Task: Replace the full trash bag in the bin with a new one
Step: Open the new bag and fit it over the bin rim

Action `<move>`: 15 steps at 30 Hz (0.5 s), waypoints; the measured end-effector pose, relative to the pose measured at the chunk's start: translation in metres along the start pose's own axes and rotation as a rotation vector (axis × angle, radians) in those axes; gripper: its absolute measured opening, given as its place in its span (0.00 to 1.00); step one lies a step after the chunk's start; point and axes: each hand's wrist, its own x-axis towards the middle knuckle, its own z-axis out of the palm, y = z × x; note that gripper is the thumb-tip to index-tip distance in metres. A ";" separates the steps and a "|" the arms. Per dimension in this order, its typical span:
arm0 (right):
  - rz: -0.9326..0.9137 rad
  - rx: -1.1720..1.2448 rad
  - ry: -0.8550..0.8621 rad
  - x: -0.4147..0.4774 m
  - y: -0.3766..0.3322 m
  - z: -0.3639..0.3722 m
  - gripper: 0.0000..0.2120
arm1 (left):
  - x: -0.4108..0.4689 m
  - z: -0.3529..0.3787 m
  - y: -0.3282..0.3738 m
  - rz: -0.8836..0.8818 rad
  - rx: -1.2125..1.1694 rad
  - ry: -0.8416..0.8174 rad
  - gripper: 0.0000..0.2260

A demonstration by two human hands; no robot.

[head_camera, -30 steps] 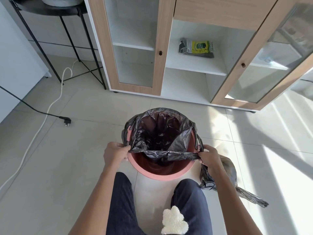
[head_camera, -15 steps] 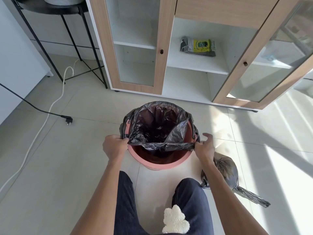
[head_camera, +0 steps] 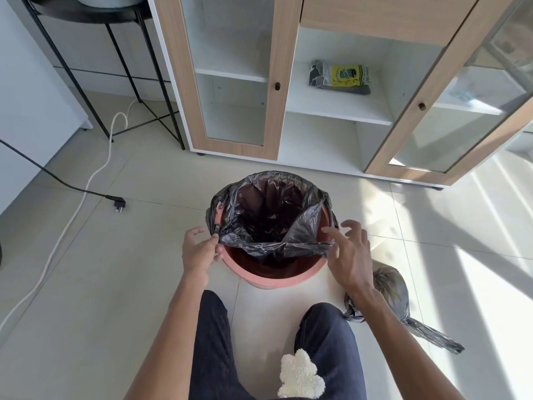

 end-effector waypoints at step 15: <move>-0.193 0.143 -0.611 0.006 -0.022 -0.005 0.19 | 0.002 -0.018 0.002 0.284 0.476 -0.250 0.15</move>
